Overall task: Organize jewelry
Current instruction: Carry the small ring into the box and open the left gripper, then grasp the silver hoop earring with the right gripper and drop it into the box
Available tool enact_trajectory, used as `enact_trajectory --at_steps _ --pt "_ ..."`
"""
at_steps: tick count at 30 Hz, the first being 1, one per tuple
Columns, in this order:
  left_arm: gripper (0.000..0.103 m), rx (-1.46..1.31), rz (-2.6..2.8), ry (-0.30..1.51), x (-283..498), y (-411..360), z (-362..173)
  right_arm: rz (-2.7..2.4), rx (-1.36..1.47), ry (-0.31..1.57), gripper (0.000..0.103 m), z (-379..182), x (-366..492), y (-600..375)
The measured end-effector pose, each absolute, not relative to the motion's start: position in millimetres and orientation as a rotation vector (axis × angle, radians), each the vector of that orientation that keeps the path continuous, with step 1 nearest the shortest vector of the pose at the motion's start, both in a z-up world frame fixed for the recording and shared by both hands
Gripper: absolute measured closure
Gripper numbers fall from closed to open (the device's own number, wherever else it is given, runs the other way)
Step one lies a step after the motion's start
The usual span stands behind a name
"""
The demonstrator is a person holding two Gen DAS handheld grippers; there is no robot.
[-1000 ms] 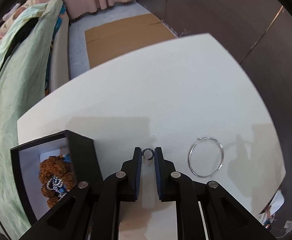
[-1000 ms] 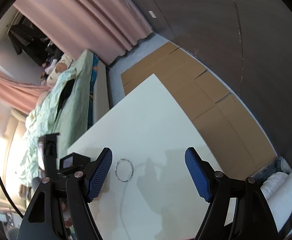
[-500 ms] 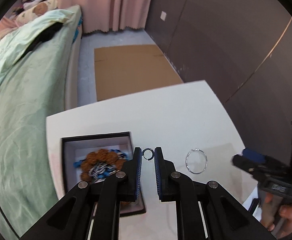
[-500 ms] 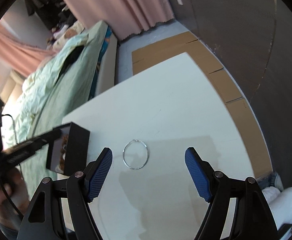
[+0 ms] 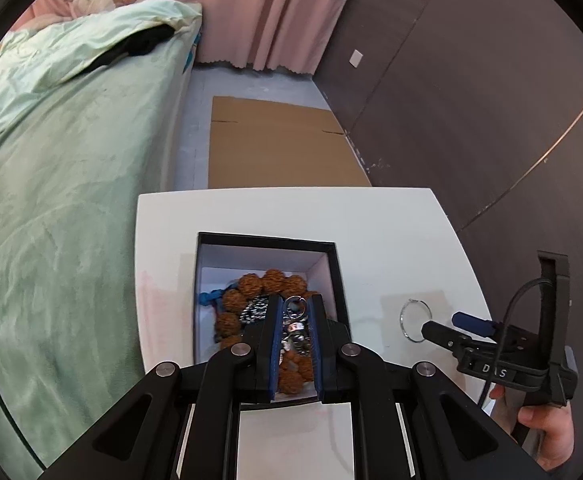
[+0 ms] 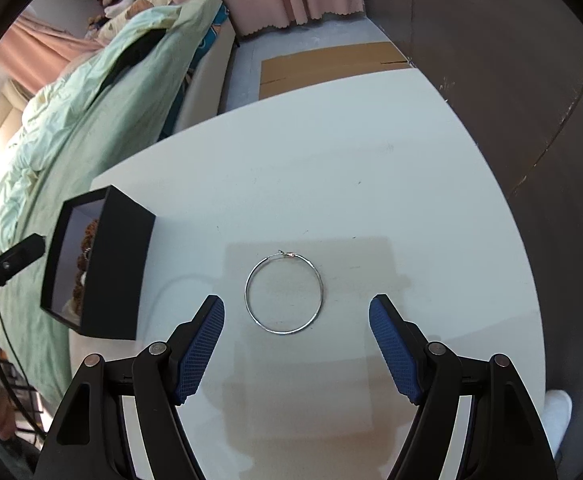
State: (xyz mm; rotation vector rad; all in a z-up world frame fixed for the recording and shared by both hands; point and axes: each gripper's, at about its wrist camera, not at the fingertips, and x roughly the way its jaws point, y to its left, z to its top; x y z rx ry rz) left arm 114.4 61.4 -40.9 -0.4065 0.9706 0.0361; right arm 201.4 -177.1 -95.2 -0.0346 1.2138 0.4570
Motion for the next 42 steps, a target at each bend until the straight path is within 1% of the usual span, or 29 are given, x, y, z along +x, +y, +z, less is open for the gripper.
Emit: enact_trajectory --at_steps 8,13,14,15,16,17,18,19,20,22,32,42 --pt "0.090 -0.423 0.050 0.997 116.8 70.2 -54.5 0.416 -0.123 1.223 0.028 -107.4 202.8 -159.1" --pt "0.089 -0.401 0.063 1.005 119.6 72.5 -55.3 0.385 -0.259 1.202 0.028 -108.3 196.1 -143.9" --pt "0.089 -0.410 0.054 1.007 119.9 73.5 -55.8 0.381 -0.288 1.195 0.029 -108.5 193.9 -141.3" --pt "0.088 -0.419 0.049 1.011 120.1 74.4 -56.2 0.398 -0.294 1.186 0.036 -106.9 191.2 -140.3" --pt "0.084 -0.422 0.049 1.015 120.3 75.2 -56.5 0.405 -0.300 1.186 0.040 -105.7 190.5 -139.6" --pt "0.075 -0.424 0.051 1.018 120.3 75.9 -57.0 0.417 -0.306 1.183 0.049 -104.0 188.6 -138.8" --pt "0.069 -0.429 0.056 1.019 119.3 77.0 -57.3 0.422 -0.312 1.181 0.051 -103.1 187.2 -138.4" --pt "0.056 -0.435 0.059 1.015 118.4 77.9 -56.9 0.422 -0.319 1.178 0.051 -102.4 186.6 -137.3" --pt "0.046 -0.448 0.062 0.999 115.7 79.5 -55.4 0.424 -0.321 1.175 0.051 -102.1 186.5 -137.5" --pt "0.041 -0.461 0.066 0.979 111.9 80.8 -52.3 0.431 -0.314 1.177 0.051 -101.0 185.3 -140.0" --pt "0.041 -0.464 0.079 0.964 99.0 85.7 -47.4 0.467 -0.167 1.176 0.052 -85.1 186.1 -155.0" --pt "0.041 -0.480 0.093 0.921 88.5 99.2 -37.8 0.609 0.027 1.051 0.052 -44.1 174.5 -135.5"
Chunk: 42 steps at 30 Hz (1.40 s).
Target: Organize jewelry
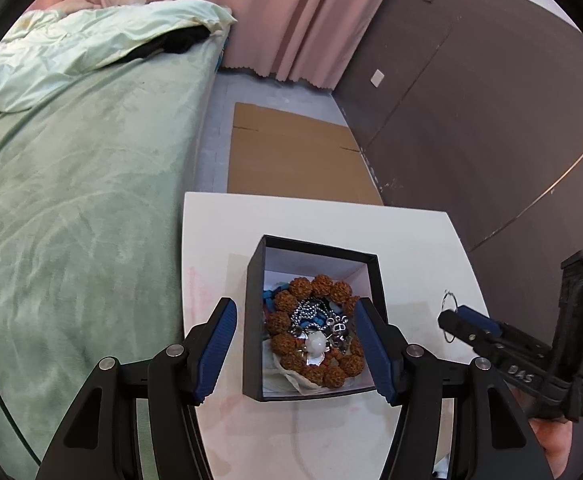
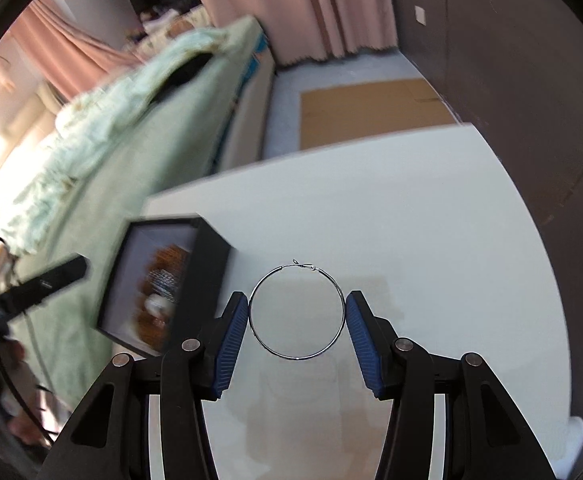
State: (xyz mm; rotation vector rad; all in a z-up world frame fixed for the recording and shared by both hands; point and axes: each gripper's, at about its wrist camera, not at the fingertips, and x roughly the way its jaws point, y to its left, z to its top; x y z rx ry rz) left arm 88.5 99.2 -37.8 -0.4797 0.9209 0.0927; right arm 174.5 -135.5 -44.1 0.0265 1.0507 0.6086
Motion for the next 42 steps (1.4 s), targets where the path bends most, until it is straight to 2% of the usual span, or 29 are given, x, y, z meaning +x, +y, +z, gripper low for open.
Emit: enact_trajectory --at_steps 3,6,8,10,26,30,42 --pt "0.035 -0.497 0.081 0.922 87.0 103.2 -37.7 0.655 0.053 1.010 0.052 -36.2 168.3 -122.9" --pt "0.023 -0.524 0.077 0.907 84.1 109.6 -35.7 0.712 0.079 0.982 0.051 -29.2 162.8 -111.2" --pt "0.011 -0.541 0.089 0.886 81.3 116.5 -32.1 0.737 0.090 0.975 0.051 -27.7 160.3 -99.0" --pt "0.007 -0.559 0.096 0.868 78.9 123.7 -29.2 0.758 0.096 0.973 0.051 -29.5 159.7 -90.1" --pt "0.002 -0.635 0.154 0.813 67.9 164.6 -23.2 0.868 0.081 1.008 0.050 -41.0 150.4 -45.8" --pt "0.002 -0.634 0.158 0.807 68.6 162.8 -23.2 0.845 0.095 1.040 0.038 -45.3 155.0 -50.4" --pt "0.001 -0.566 0.127 0.802 63.4 134.4 -15.9 0.762 0.189 0.989 0.034 -27.2 151.6 -103.4"
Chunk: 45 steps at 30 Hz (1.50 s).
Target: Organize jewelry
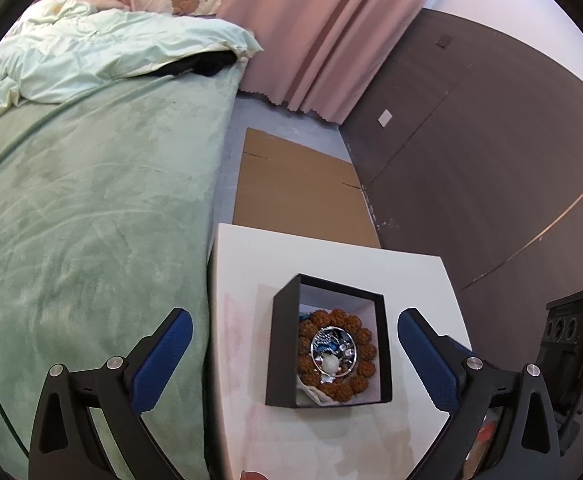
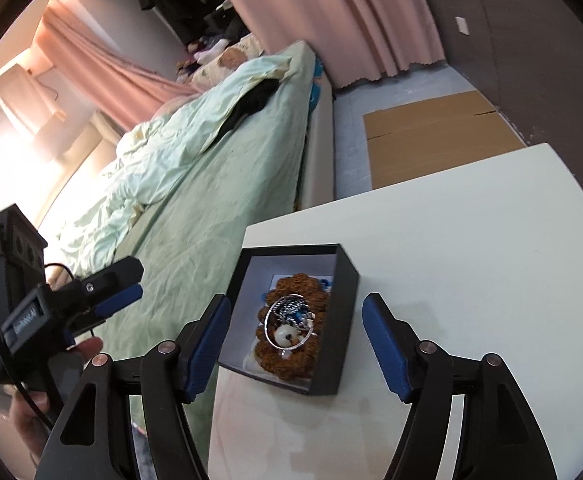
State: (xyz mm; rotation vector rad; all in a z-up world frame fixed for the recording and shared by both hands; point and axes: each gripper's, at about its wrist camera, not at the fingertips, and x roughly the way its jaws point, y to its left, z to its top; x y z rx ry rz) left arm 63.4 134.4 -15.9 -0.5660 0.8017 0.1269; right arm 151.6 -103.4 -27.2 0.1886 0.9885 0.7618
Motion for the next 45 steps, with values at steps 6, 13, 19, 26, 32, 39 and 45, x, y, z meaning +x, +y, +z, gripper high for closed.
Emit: enact_trajectory --at_steps 6,13,19,26,32,39,45 --pt "0.001 -0.495 0.112 0.777 51.2 111.3 -6.8 0.730 0.192 0.954 0.034 -15.2 141.9 -133.8" --pt "0.001 -0.393 0.092 0.746 36.8 82.8 2.3 0.704 0.191 0.932 0.030 -6.7 133.9 -160.8" --pt "0.001 -0.332 0.058 0.728 26.9 58.3 6.4 0.653 0.206 0.899 0.018 1.0 123.2 -182.9" --pt "0.001 -0.266 0.052 0.681 11.3 31.9 8.8 0.601 0.131 0.849 0.000 9.1 103.8 -196.6" --pt "0.001 -0.184 0.073 0.638 -3.9 7.0 10.7 0.589 0.091 0.843 0.000 7.6 90.6 -207.6" --pt "0.001 -0.115 0.097 0.579 -20.2 -9.8 14.1 0.560 0.124 0.799 0.000 17.2 76.0 -227.7" --pt "0.001 -0.117 0.105 0.557 -27.1 -13.0 14.3 0.542 0.135 0.766 0.000 23.0 71.3 -237.0"
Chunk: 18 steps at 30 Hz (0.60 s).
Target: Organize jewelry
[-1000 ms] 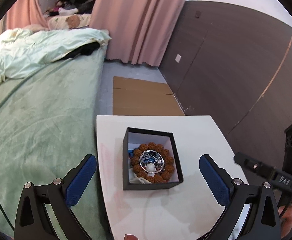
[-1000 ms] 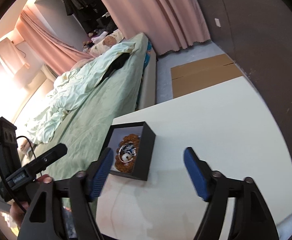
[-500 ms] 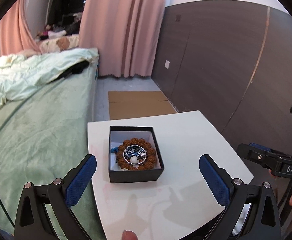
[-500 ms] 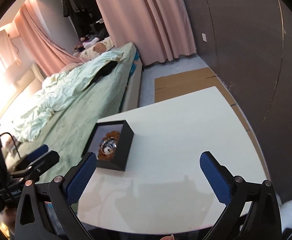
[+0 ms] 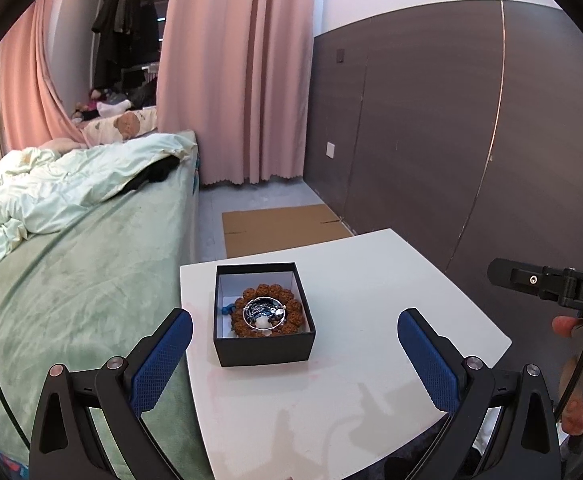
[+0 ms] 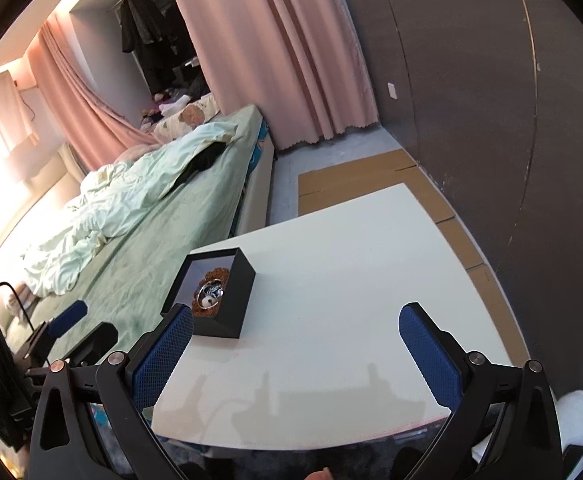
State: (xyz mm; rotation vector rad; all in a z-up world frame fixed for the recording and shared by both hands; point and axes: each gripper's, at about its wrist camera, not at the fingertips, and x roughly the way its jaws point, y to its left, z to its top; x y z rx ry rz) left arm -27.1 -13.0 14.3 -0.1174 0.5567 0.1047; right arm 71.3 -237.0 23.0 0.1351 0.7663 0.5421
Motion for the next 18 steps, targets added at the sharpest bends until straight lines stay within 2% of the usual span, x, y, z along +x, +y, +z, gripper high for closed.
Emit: enact_trajectory --at_steps 18 --pt "0.001 -0.165 0.148 0.540 -30.1 2.7 14.8 0.541 0.121 0.770 0.000 20.8 71.2 -233.7"
